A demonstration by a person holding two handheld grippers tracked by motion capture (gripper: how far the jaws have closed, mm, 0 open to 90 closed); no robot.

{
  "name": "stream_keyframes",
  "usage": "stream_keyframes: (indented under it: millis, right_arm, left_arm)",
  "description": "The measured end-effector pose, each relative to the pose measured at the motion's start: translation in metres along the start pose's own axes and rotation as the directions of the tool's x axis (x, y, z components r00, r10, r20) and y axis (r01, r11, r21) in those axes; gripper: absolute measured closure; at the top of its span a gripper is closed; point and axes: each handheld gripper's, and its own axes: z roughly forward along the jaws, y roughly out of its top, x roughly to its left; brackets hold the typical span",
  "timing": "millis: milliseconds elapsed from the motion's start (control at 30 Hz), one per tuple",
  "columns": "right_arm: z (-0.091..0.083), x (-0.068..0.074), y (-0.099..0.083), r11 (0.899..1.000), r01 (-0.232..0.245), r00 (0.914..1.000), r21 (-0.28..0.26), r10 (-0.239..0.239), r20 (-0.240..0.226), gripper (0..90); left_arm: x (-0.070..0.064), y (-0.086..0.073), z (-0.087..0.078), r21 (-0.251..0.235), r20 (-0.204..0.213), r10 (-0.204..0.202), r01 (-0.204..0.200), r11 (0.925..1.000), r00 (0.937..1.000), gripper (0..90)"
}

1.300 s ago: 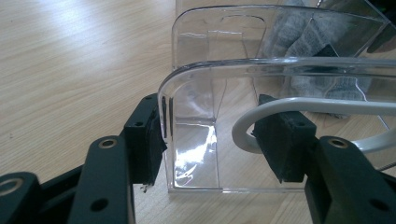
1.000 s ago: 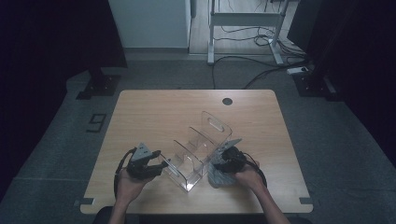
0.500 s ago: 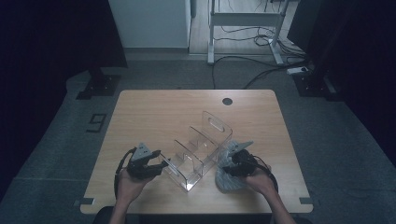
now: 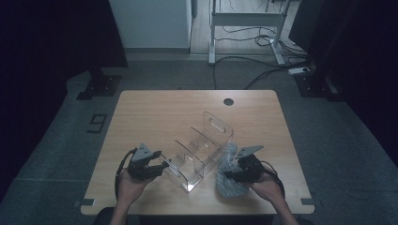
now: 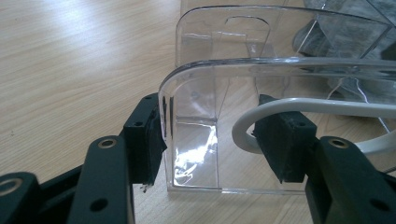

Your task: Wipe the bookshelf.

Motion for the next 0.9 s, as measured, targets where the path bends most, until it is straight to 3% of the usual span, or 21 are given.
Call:
stream_keyframes:
  millis: [133,467,700,900]
  right_arm:
    - [0.009,0.012,0.005,1.000,0.023,0.9988,0.007,-0.023,-0.044,58.7]
    - [0.032,0.031,0.017,0.999,0.053,0.9950,0.008,-0.052,-0.085,58.5]
    - [0.041,0.039,0.023,0.996,0.089,0.9951,0.002,-0.089,-0.044,59.4]
    - [0.051,0.041,0.024,0.993,0.117,0.9931,0.028,-0.117,-0.001,60.8]
  left_arm:
    - [0.000,0.000,0.000,0.000,0.000,0.000,0.000,1.0000,1.0000,43.9]
    - [-0.002,0.001,0.001,-0.001,-0.002,0.001,-0.001,1.0000,1.0000,43.9]
    - [-0.005,0.002,0.002,0.001,-0.005,0.001,-0.001,1.0000,1.0000,43.9]
    - [-0.005,0.002,0.003,0.004,-0.005,-0.002,0.002,1.0000,1.0000,43.9]
